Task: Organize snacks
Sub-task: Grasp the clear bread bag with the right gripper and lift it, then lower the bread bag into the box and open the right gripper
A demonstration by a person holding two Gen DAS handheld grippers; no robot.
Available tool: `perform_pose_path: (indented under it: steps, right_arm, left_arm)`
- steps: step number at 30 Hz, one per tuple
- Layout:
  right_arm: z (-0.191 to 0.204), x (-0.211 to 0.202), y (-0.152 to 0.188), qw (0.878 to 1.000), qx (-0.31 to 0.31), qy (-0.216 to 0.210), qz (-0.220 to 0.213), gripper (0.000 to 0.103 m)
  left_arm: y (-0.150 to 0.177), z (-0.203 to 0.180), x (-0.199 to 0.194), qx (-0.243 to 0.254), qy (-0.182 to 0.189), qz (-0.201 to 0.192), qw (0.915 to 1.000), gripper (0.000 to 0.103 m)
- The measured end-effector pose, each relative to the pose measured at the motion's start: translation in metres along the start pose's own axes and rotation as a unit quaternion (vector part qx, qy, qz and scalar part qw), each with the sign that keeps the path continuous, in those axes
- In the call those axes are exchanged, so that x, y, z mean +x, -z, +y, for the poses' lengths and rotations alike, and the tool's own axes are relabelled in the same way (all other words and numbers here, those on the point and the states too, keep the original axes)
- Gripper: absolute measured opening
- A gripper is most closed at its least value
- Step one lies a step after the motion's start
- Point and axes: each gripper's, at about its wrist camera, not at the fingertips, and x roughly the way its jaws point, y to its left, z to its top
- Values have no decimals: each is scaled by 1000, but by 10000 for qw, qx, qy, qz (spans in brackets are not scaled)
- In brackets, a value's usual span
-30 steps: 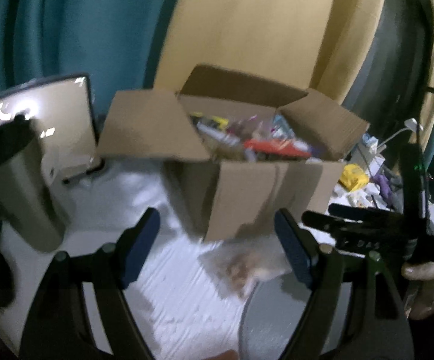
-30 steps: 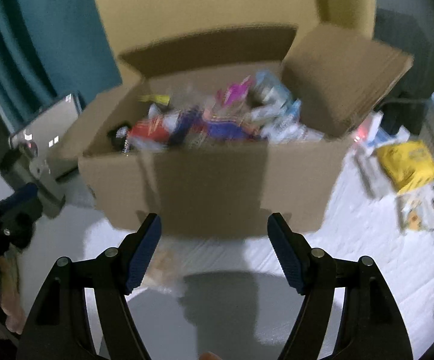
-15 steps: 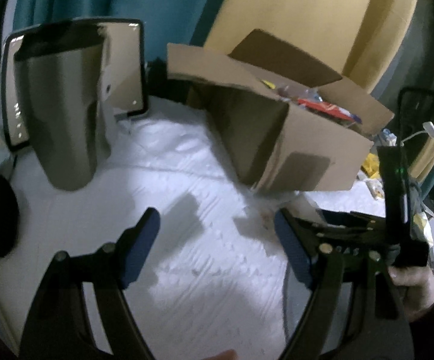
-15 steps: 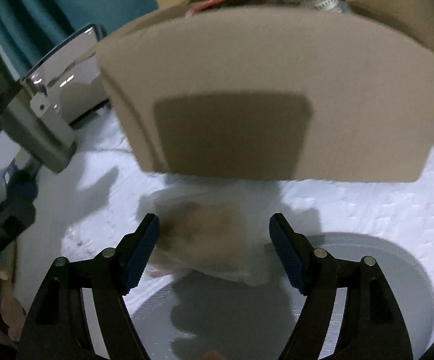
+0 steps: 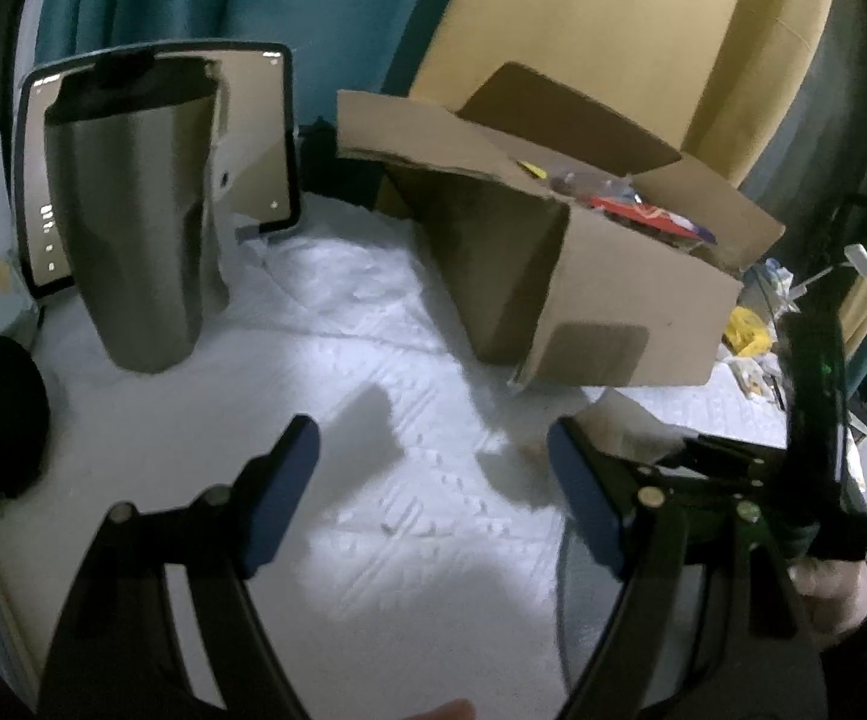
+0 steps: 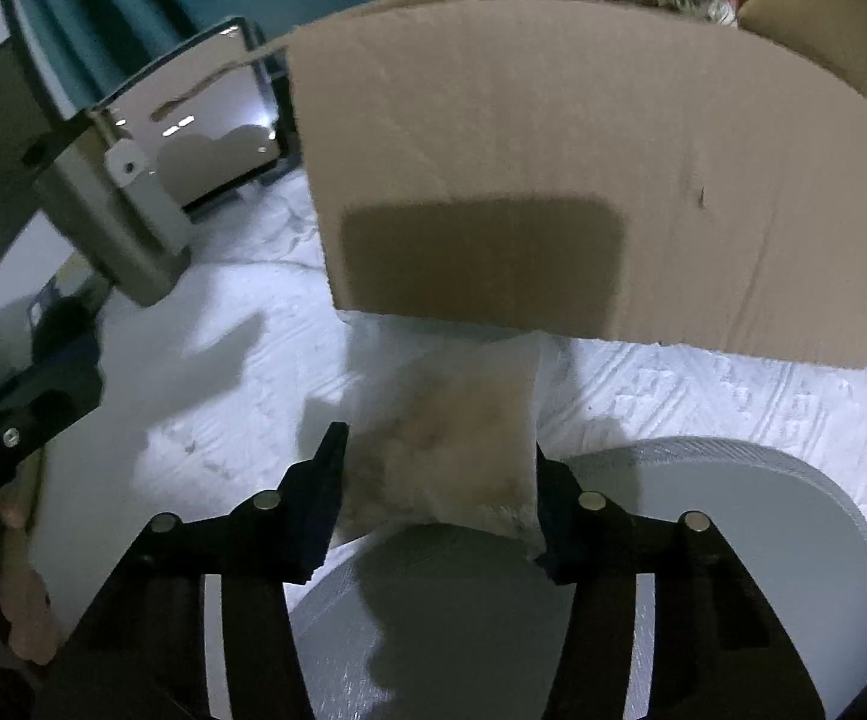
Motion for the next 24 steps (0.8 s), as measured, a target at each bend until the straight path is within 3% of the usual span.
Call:
perform_pose_path:
  steps: [9, 24]
  right_arm:
    - [-15, -54, 1, 9985, -59, 30, -551, 53]
    - [-93, -129, -33, 9890, 267, 384, -1405, 53]
  left_arm:
    - [-11, -39, -4, 286, 69, -95, 9995, 80]
    - [-47, -107, 7, 913, 174, -299, 9952, 80]
